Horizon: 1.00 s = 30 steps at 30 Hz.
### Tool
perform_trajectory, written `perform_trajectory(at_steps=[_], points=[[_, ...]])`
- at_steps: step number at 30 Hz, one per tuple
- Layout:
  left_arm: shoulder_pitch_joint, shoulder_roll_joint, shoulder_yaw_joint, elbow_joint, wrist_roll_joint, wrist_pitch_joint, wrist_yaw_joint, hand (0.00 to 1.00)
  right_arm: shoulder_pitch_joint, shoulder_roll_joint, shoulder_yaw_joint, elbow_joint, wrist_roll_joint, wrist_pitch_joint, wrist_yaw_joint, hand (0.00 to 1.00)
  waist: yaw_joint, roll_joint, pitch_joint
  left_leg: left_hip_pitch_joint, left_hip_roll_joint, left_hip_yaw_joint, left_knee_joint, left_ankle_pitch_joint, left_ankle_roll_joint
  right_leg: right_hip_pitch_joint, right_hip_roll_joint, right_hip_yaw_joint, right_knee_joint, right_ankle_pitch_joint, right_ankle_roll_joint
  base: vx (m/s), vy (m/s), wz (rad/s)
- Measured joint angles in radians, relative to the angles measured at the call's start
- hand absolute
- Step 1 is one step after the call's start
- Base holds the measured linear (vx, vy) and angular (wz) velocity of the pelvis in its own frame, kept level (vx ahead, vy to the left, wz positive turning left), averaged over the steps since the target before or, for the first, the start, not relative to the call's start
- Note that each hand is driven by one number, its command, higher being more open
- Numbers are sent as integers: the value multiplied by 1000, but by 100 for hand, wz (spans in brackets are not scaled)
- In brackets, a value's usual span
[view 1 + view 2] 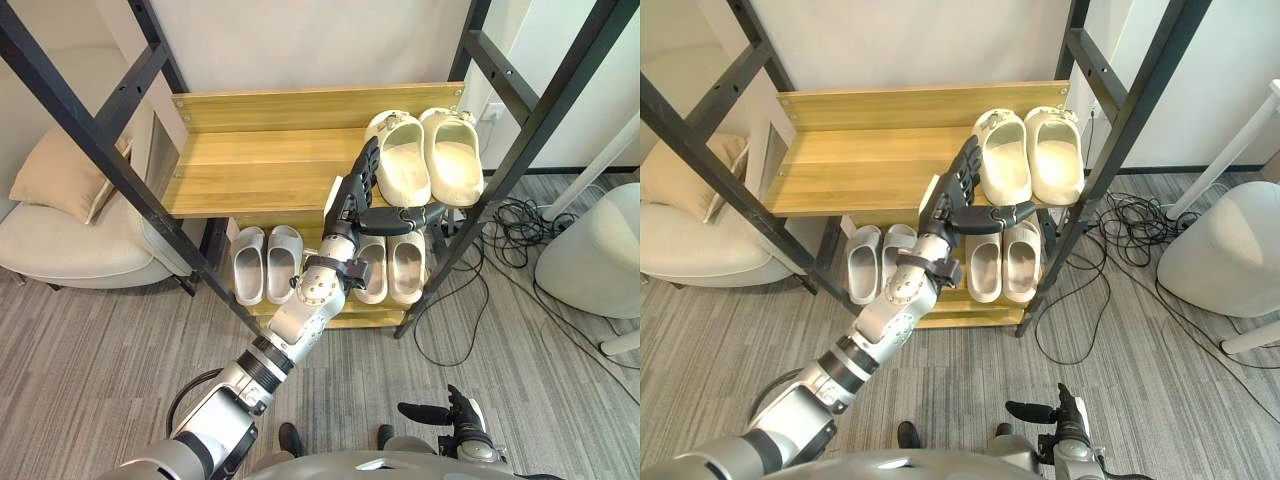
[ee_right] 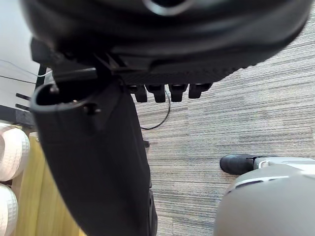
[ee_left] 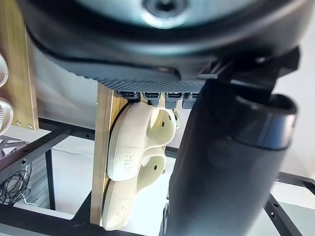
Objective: Organize the slippers on the shoe rack
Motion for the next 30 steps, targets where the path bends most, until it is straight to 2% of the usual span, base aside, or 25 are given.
perform_trajectory(at_steps=[8,12,13,18,22,26,30], points=[[-4,16,23,5,36,3,-9,100,-2,4,0,0,1,0,0,100,5,0,0,1,0,5,0,0,0,0,0,5,-5,6,2,-9,7,-2],[13,58,31,-42,75,8,-13,100,-3,4,1,0,1,0,0,100,6,0,0,0,0,0,0,0,0,0,0,3,-5,6,2,4,0,1],[47,80,39,-119,76,9,-21,100,1,2,1,0,1,-1,3,100,11,0,0,-2,1,-4,1,0,0,0,0,-1,-4,5,2,12,2,5],[130,85,29,-355,68,1,-67,100,8,-4,2,6,0,0,17,100,41,1,-2,-7,-3,-14,5,3,2,2,-4,-8,-1,4,2,5,8,7],[202,85,-59,-472,-42,-18,-153,100,8,-7,5,27,-1,0,30,100,48,7,-29,-16,-8,-43,5,13,11,1,-11,-33,20,-8,2,-30,10,19],[289,92,-167,-481,-113,-13,-254,100,11,-15,14,44,-1,2,38,100,61,16,-52,-11,-13,-59,0,16,16,-1,-18,-45,48,-25,5,-60,13,14],[407,162,-278,-451,-183,23,-378,100,10,-24,45,48,-4,8,50,100,64,11,-57,6,-15,-79,0,19,17,18,-19,-68,63,-41,0,-46,-1,15]])
